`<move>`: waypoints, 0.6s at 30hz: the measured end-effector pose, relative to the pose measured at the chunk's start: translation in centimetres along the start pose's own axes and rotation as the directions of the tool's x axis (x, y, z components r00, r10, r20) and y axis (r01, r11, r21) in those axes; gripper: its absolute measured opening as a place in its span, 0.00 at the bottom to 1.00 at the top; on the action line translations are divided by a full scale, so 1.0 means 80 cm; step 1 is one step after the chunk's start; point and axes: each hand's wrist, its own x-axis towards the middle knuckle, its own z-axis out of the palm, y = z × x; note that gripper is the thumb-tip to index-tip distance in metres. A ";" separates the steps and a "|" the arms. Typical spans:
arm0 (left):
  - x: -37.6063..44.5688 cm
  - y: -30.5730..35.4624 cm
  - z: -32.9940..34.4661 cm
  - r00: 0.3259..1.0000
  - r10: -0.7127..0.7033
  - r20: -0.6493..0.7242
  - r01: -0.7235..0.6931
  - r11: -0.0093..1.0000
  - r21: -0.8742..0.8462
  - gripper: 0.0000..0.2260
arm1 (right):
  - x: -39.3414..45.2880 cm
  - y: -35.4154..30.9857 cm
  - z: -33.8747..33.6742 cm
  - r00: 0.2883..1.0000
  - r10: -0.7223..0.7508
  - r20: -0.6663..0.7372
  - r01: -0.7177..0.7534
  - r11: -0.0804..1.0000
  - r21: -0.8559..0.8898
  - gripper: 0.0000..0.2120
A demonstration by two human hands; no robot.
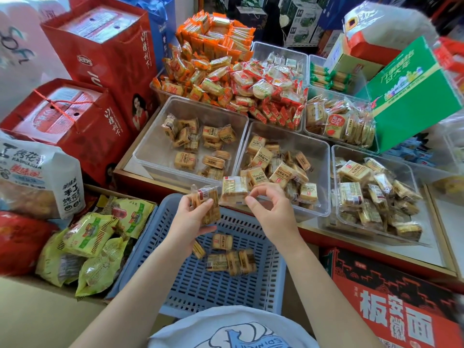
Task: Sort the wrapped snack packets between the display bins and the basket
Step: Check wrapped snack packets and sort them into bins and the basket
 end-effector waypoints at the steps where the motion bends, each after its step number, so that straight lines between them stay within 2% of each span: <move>1: 0.002 0.000 0.001 1.000 0.017 -0.001 -0.017 1.000 0.021 0.15 | 0.003 0.000 -0.002 1.000 0.004 0.001 -0.004 1.000 -0.001 0.05; 8: 0.010 0.005 0.015 0.996 0.087 -0.033 -0.088 0.996 -0.006 0.11 | 0.018 0.005 -0.016 0.995 0.098 -0.001 -0.098 0.992 0.084 0.02; 11: 0.011 0.004 0.026 0.986 0.138 0.089 -0.142 0.989 0.031 0.19 | 0.025 0.011 -0.025 0.978 0.194 0.075 -0.202 0.971 0.126 0.04; 15: 0.011 0.009 0.044 0.953 0.138 0.271 -0.211 0.941 0.263 0.36 | 0.039 0.018 -0.048 0.950 0.296 0.099 -0.309 0.935 0.175 0.08; 18: 0.016 0.011 0.066 0.948 0.149 0.280 -0.234 0.925 0.299 0.35 | 0.053 0.026 -0.071 0.937 0.336 0.097 -0.350 0.908 0.229 0.10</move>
